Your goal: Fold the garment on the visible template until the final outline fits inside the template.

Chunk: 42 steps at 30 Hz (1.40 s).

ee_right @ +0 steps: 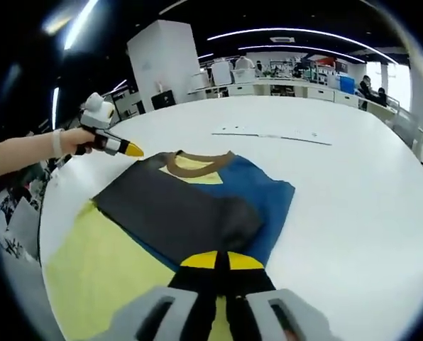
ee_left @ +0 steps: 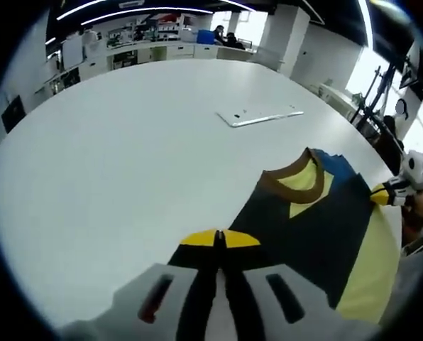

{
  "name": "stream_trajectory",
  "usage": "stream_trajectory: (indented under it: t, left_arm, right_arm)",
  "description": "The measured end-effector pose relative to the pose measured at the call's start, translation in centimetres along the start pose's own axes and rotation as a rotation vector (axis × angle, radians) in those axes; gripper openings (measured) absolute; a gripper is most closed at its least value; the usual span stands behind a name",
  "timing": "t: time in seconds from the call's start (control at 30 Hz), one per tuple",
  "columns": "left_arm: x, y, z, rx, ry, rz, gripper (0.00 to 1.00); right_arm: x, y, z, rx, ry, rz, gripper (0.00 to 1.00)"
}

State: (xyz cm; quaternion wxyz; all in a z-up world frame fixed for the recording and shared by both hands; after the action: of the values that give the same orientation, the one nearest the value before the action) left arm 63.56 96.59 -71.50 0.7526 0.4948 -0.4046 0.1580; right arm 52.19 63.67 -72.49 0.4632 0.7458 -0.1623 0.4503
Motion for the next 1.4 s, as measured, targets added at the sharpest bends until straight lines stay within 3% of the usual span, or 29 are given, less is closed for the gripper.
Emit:
stream_trajectory:
  t: [0.07,0.17,0.3,0.43,0.5,0.57,0.7,0.93,1.27,1.4]
  left_arm:
    - [0.1,0.4,-0.1,0.008,-0.02,0.006,0.01]
    - [0.0,0.9,0.0,-0.001,-0.021,0.007,0.06]
    - [0.2,1.5,0.5,-0.025,-0.1,0.021,0.22]
    - [0.2,1.9,1.0,-0.055,-0.115,0.032,0.32]
    - [0.1,2.0,1.3,-0.076,-0.108,0.035,0.39]
    - [0.0,2.3,1.6,-0.081,-0.108,0.038,0.37]
    - [-0.5,2.8,2.0,-0.085,-0.122,0.025,0.35]
    - [-1.1,3.9,1.7,-0.074,-0.098,0.027,0.32]
    - [-1.7,5.1,1.3,-0.067,-0.081,0.035,0.3]
    - [-2.0,5.2,1.4,-0.067,-0.071,0.033,0.3]
  right_arm:
    - [0.0,-0.1,0.1,-0.001,0.008,0.002,0.01]
    - [0.0,0.0,0.1,-0.002,0.004,0.011,0.1]
    - [0.2,0.2,-0.2,0.024,0.02,0.033,0.3]
    - [0.1,0.7,-0.5,0.051,0.031,0.048,0.48]
    - [0.1,0.8,-0.4,0.051,0.028,0.049,0.45]
    - [-0.1,0.6,-0.1,0.055,-0.008,0.046,0.41]
    - [0.2,0.3,0.3,0.042,-0.119,0.054,0.21]
    - [-0.1,-0.4,-0.5,0.062,-0.147,0.047,0.2]
    - [1.9,0.5,-1.6,0.086,-0.16,0.117,0.2]
    - [1.8,0.4,0.1,0.006,-0.132,0.117,0.17]
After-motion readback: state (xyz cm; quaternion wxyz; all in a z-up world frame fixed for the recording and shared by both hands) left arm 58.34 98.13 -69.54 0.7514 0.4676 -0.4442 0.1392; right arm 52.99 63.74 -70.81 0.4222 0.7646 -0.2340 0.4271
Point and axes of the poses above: the point that each gripper's makers call its tool centre point, and the gripper's own axes: y roughly backward along the fingers, z roughly to its right, x roughly out of its top, the point moved 5 cm from there along y, roughly backward along the fingers, and after that the axes turned 7 degrees about z, right-handed, at the moved point
